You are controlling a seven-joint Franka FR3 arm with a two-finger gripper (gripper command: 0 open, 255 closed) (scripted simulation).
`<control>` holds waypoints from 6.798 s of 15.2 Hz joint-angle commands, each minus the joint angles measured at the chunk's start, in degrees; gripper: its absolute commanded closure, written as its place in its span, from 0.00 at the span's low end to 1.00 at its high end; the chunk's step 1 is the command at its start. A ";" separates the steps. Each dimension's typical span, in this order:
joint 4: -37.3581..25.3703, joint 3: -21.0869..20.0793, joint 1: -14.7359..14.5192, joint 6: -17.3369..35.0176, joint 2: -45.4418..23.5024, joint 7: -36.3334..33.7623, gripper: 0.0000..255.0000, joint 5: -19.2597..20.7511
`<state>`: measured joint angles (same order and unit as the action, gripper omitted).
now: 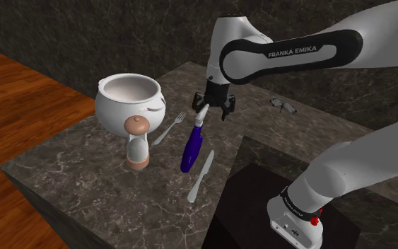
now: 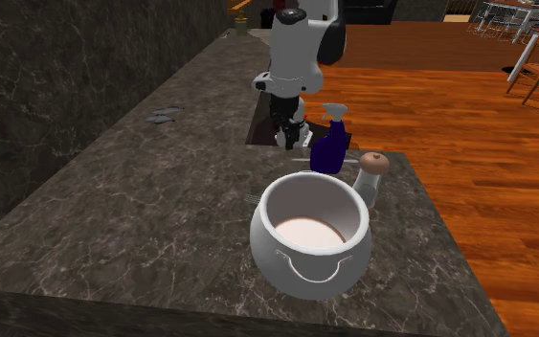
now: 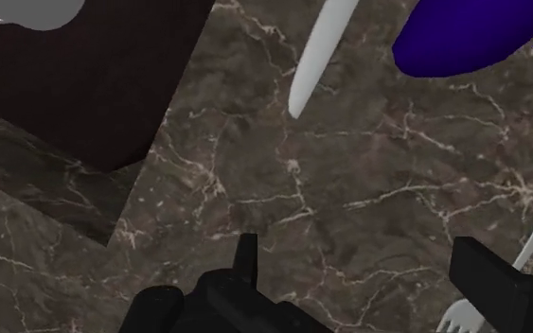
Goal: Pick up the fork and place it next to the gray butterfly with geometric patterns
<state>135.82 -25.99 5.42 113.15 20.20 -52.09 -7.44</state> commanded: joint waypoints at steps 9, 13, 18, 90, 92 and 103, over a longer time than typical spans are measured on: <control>-13.22 -5.83 4.25 12.22 -23.46 -31.72 0.00 13.16; -18.56 -4.57 3.17 13.69 -30.35 -40.88 0.00 18.47; -17.28 -3.95 2.80 16.92 -32.73 -42.15 0.00 20.38; 11.29 24.73 20.16 9.14 8.17 11.06 1.00 8.63; 11.36 27.04 21.58 9.21 8.25 14.00 1.00 9.67; 6.75 39.64 28.45 10.11 3.44 30.32 1.00 14.11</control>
<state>142.97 12.38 33.19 123.25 23.96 -23.52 6.28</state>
